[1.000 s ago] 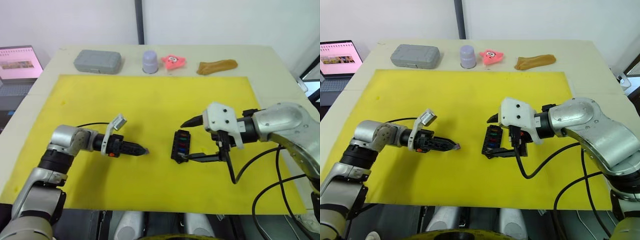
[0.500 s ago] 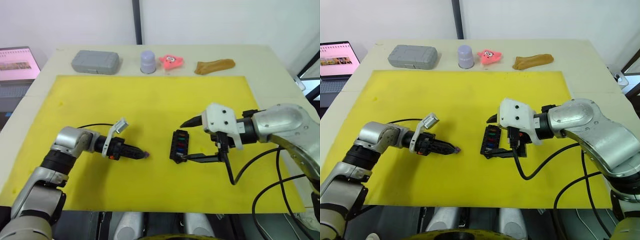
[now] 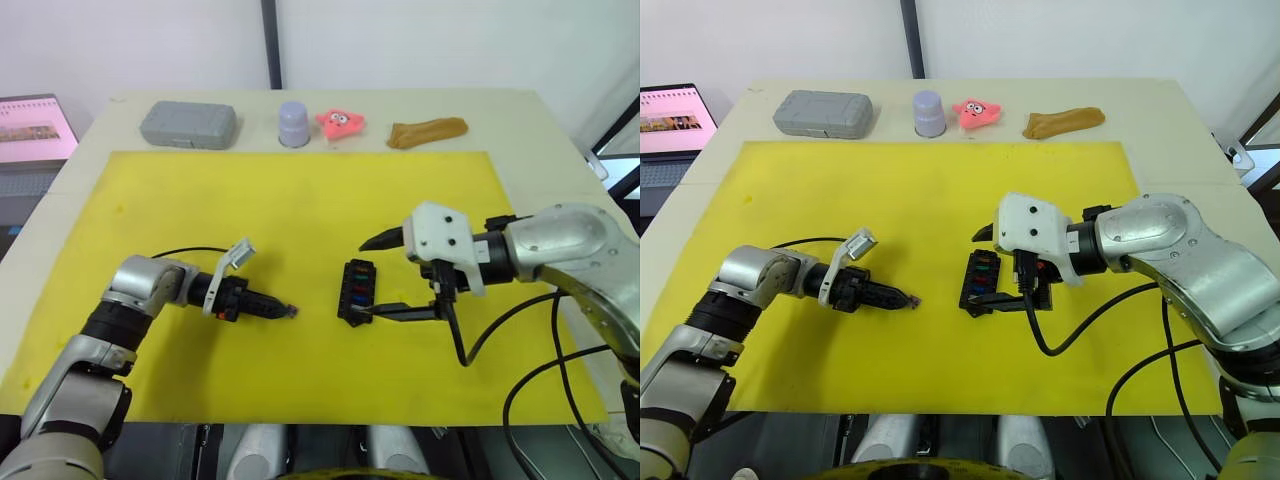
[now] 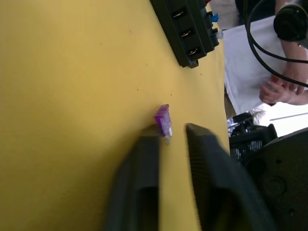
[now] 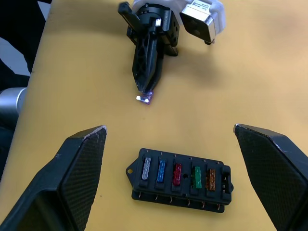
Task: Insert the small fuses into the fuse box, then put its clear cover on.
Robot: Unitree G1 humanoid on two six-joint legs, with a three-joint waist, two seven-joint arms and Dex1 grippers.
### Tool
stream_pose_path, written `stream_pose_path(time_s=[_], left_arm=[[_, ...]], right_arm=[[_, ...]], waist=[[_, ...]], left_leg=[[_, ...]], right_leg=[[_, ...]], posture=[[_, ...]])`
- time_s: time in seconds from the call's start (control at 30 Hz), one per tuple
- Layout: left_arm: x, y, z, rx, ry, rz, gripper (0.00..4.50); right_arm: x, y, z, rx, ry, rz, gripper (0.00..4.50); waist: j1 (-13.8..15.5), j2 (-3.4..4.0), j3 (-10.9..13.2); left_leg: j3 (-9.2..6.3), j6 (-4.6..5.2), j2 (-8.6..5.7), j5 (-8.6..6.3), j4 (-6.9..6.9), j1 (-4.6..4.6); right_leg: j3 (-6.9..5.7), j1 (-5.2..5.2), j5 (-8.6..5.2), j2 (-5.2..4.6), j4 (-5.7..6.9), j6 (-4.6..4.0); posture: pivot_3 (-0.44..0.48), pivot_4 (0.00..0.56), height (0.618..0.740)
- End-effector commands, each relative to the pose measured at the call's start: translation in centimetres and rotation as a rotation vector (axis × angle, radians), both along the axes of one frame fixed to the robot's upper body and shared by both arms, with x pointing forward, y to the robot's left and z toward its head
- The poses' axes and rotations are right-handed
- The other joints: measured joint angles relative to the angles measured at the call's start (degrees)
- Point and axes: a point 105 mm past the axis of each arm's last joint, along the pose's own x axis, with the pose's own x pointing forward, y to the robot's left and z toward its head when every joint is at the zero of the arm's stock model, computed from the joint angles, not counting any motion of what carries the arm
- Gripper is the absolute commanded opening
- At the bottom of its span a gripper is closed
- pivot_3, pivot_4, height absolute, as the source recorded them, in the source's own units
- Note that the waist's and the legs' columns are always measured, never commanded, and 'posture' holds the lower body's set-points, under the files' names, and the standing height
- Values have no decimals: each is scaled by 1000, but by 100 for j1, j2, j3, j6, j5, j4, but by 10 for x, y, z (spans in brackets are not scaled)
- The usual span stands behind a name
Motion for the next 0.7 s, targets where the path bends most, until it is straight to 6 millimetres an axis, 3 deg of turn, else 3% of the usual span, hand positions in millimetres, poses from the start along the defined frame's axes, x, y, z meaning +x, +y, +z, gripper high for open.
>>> stream_pose_path(time_s=[0.03, 0.5, 0.7], left_arm=[[-2, 9, -10, 53, 16, 22, 41], [0, 12, -2, 41, -81, 15, 41], [20, 9, 53, -97, -376, 69, 41]], right_arm=[[1, 2, 8, 9, -45, 10, 4500], [3, 4, 8, 16, -37, 8, 4500], [7, 1, 14, 63, 61, -62, 4500]], waist=[[-1, 0, 0], [-13, 0, 0], [-7, -2, 1]], left_leg=[[0, 3, 0, -1, 0, 0], [0, 14, 3, -8, 0, 1], [-1, -5, 6, 3, 0, -5]], right_leg=[[0, 0, 0, 0, 0, 0], [0, -1, 0, 1, 1, 0], [1, -6, 0, 0, 1, 0]], posture=[[0, 150, 740], [0, 150, 740], [0, 150, 740]])
